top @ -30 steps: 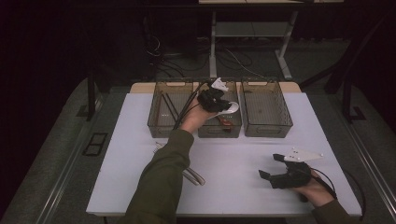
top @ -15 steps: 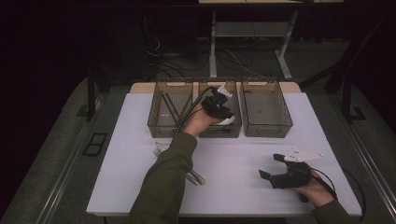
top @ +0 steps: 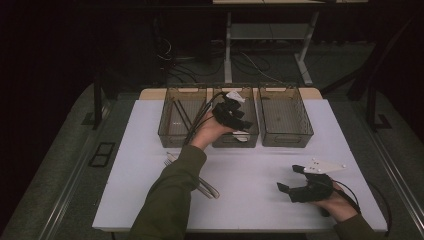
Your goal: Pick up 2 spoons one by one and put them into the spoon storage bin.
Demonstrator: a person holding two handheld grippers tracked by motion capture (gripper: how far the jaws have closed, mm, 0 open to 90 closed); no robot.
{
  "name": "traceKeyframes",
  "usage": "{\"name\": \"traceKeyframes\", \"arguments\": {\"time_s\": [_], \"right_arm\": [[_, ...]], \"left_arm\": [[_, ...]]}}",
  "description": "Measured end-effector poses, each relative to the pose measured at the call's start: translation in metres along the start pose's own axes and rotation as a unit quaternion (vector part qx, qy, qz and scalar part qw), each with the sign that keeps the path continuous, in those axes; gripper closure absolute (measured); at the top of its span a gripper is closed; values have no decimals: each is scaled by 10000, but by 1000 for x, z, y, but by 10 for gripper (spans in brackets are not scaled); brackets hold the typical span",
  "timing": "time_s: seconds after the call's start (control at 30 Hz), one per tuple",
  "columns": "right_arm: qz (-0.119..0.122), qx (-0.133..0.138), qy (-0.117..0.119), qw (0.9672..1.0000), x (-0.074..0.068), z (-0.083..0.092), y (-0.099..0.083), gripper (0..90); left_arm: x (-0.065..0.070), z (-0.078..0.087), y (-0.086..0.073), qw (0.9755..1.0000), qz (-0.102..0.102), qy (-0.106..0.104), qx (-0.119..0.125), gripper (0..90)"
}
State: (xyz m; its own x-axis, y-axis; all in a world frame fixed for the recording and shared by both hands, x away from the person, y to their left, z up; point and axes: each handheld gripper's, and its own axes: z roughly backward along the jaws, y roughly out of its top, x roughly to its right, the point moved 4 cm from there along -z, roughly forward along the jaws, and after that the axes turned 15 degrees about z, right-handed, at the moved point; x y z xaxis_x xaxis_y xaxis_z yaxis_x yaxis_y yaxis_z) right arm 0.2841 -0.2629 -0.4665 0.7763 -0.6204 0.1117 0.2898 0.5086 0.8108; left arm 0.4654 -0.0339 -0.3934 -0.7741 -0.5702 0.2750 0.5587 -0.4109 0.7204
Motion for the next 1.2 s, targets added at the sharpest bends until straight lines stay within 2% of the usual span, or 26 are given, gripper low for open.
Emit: {"name": "traceKeyframes", "arguments": {"time_s": [0.03, 0.1, 0.27, 0.33, 0.47, 0.53, 0.6, 0.9, 0.97, 1.03, 1.07, 1.2], "right_arm": [[-5, -5, 2, 10000, 0, 0, 0, 115], [-13, -12, 7, 10000, -1, 0, 0, 115], [-7, -28, 8, 10000, -1, 0, 0, 115], [-2, -25, 2, 10000, 0, -1, 0, 115], [8, -32, -1, 10000, 0, -1, 0, 115], [6, -27, -1, 10000, 0, -1, 0, 115], [11, -27, -6, 10000, 0, -1, 0, 116], [2, -49, -2, 10000, 0, -1, 0, 115], [-60, -73, 22, 10000, -1, 0, -1, 115], [9, -34, -9, 10000, 0, 0, 0, 116], [-56, -71, 16, 10000, -1, 0, -1, 115], [7, -42, -43, 10000, 0, 1, -1, 116]], "left_arm": [[1, 2, -2, 10000, 26, -5, 20, 384], [0, 8, -6, 9999, -99, -9, 58, 363], [7, 19, -16, 9998, -5, -49, 198, 310], [8, 26, -20, 9998, -73, -48, 171, 290], [13, 34, -29, 9997, -42, -74, 242, 256], [15, 38, -35, 9997, -122, -41, 225, 239], [17, 41, -42, 9996, -85, -40, 259, 226], [27, 55, -76, 9995, -91, -41, 297, 225], [28, 57, -85, 9996, -95, -12, 251, 228], [29, 60, -93, 9997, -114, 19, 199, 234], [30, 62, -98, 9997, -111, 16, 199, 243], [33, 70, -115, 9998, -131, 70, 140, 300]]}}
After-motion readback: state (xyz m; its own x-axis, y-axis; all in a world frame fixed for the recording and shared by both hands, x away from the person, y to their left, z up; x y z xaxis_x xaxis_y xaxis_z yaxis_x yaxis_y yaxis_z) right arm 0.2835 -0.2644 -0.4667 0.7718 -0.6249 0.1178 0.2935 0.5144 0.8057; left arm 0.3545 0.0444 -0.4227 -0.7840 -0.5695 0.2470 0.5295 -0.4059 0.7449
